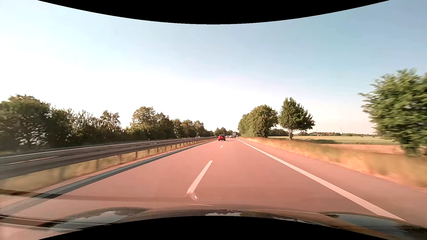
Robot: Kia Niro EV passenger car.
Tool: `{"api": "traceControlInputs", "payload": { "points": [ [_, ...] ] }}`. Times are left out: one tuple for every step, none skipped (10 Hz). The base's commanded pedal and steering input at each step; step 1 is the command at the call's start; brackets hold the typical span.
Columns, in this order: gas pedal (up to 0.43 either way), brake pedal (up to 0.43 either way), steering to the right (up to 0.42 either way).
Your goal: Follow the waypoints while adhering to traffic rules and regulations
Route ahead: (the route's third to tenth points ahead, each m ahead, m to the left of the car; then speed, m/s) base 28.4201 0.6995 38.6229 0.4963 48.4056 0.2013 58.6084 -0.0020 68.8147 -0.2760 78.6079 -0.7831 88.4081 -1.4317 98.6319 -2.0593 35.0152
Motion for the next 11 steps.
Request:
{"api": "traceControlInputs", "payload": {
  "points": [
    [0.358, 0.006, 0.0],
    [0.358, 0.006, 0.0],
    [0.35, 0.006, 0.0],
    [0.35, 0.006, 0.001],
    [0.331, 0.006, 0.001],
    [0.319, 0.006, 0.002],
    [0.311, 0.006, 0.002],
    [0.287, 0.006, 0.002],
    [0.268, 0.006, 0.002],
    [0.26, 0.006, 0.003],
    [0.248, 0.006, 0.003]
  ]
}}
